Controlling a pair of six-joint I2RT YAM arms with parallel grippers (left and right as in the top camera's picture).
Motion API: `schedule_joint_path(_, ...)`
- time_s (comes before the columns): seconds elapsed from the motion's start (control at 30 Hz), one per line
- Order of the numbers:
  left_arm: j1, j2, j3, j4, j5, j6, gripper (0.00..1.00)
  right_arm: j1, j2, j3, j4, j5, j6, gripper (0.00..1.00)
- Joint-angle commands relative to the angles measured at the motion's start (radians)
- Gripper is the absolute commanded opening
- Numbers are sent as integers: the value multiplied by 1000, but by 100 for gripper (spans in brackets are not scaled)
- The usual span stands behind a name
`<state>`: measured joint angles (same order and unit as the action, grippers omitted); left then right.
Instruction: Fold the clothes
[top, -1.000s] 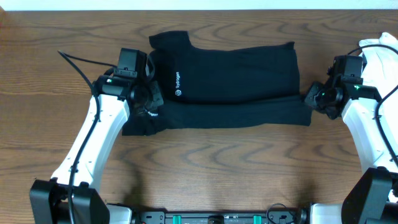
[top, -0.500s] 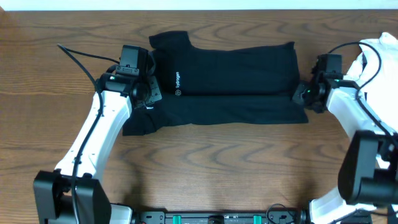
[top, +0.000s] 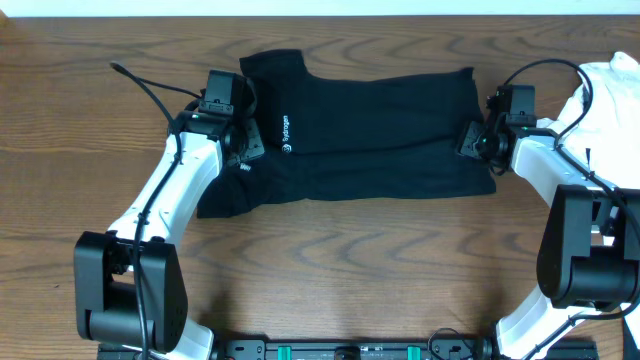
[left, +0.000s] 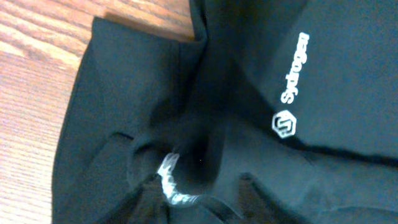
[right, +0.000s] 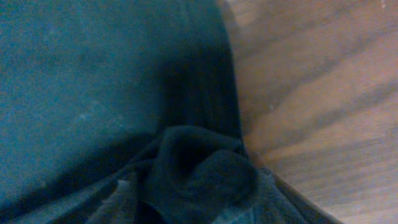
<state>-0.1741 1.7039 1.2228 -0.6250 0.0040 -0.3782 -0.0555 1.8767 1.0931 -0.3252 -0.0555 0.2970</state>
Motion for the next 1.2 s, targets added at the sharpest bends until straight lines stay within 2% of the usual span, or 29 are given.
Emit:
schedule_joint_path(0.0,-2,-4,23,7,-43,24,69,12,-21,26,0,-6,-56,78)
schedule_joint_path(0.07,-1,-18,33,-4,-43,31,77,14,-43,45,-27,-6,-101,86)
schedule_joint_path(0.17,-2,-60,49,-39,-42,29,80,14,-106,80,-105,-5,-139,95)
schedule_joint_path(0.3,-1,-127,50,-124,-42,-8,81,17,-229,107,-229,-5,-164,97)
schedule_joint_path(0.43,-2,-152,50,-290,-39,-115,81,18,-323,106,-369,-32,-162,95)
schedule_joint_path(0.5,-2,-146,42,-360,-26,-147,81,18,-340,106,-431,-65,-159,84)
schedule_joint_path(0.53,-3,-143,31,-383,-10,-147,80,18,-341,105,-459,-84,-160,75)
schedule_joint_path(0.57,-2,-140,19,-394,2,-146,78,18,-339,103,-476,-93,-160,62)
schedule_joint_path(0.63,-2,-135,-17,-391,23,-135,67,19,-325,85,-483,-95,-160,33)
schedule_joint_path(0.73,-2,-134,-68,-364,39,-124,48,19,-293,63,-464,-95,-160,13)
schedule_joint_path(0.77,-2,-134,-88,-348,43,-116,45,20,-280,58,-458,-95,-161,7)
schedule_joint_path(0.83,-2,-134,-127,-300,56,-104,41,19,-245,55,-445,-94,-166,1)
schedule_joint_path(0.97,-2,-133,-206,-164,93,-101,34,20,-166,55,-394,-95,-182,1)
schedule_joint_path(1.17,-2,-133,-246,-56,153,-85,35,21,-77,55,-341,-96,-207,1)
